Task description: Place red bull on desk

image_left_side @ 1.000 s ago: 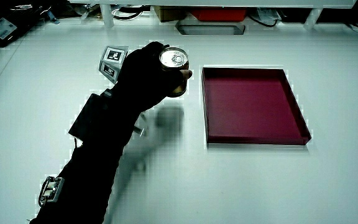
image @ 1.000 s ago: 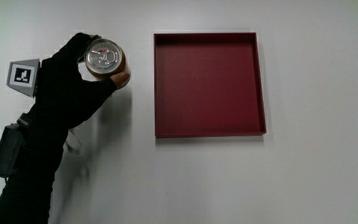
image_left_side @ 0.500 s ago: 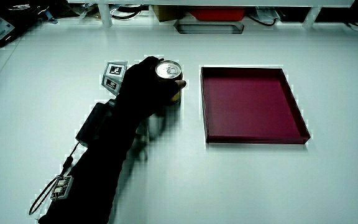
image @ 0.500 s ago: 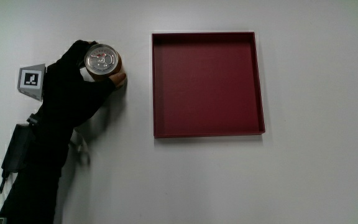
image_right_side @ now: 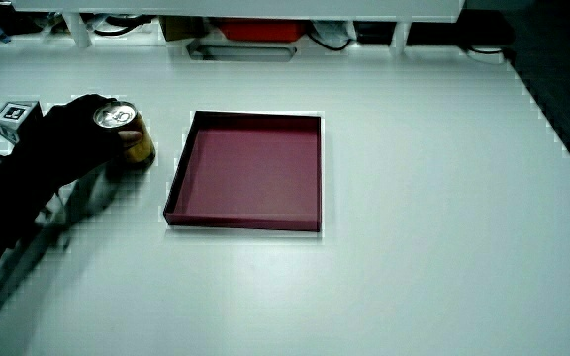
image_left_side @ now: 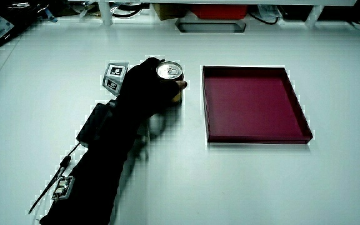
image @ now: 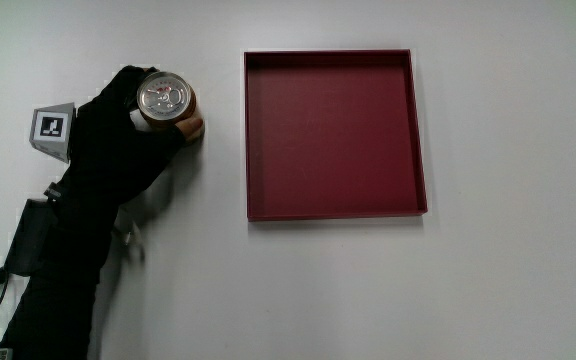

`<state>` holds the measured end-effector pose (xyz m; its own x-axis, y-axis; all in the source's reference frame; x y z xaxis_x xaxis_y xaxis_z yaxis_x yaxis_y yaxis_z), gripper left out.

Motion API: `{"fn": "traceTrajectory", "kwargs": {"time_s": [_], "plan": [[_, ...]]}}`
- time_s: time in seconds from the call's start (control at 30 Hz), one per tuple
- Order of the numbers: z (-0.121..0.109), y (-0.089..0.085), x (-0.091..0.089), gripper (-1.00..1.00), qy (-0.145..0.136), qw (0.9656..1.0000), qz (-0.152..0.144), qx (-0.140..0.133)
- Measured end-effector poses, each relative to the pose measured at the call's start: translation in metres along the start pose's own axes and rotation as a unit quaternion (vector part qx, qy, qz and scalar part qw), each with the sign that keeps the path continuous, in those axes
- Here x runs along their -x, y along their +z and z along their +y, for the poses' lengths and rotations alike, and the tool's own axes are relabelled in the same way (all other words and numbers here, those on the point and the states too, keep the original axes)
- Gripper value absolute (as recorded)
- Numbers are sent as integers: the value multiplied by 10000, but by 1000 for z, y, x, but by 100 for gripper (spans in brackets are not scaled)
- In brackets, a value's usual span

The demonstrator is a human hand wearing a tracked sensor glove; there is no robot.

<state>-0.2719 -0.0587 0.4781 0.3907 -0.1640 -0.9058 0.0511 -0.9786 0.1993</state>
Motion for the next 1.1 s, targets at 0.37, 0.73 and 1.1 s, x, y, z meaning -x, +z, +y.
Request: {"fn": "traceTrajectory", "kwargs": {"time_s": [0.37, 0.73, 1.1], "plan": [[-3, -3, -1, -68, 208, 9996, -151, 91], [-52, 10, -19, -100, 361, 9992, 19, 187], [-102, 10, -46, -100, 154, 9997, 15, 162]]}}
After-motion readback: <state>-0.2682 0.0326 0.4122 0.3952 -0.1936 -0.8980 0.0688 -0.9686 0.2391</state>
